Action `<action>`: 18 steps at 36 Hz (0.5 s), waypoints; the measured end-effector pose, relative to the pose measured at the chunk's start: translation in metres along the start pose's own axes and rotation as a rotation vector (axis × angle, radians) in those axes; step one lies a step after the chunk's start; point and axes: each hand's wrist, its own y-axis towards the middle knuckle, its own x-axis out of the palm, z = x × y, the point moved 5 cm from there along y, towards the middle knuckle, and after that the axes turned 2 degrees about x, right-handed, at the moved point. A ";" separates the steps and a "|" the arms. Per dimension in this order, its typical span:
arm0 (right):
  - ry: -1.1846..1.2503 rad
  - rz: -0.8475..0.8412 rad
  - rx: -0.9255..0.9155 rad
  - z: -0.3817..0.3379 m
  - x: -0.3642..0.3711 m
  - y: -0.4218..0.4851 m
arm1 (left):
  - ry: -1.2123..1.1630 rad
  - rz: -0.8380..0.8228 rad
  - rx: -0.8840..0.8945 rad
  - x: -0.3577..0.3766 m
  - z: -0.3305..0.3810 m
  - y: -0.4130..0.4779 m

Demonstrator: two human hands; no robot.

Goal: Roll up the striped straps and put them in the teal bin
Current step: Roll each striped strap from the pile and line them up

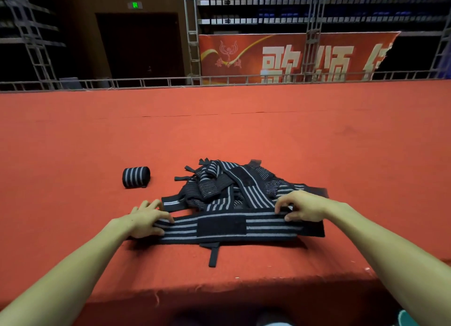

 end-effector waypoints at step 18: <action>0.794 0.202 0.152 -0.007 -0.005 -0.010 | -0.356 0.453 0.744 -0.062 0.219 0.028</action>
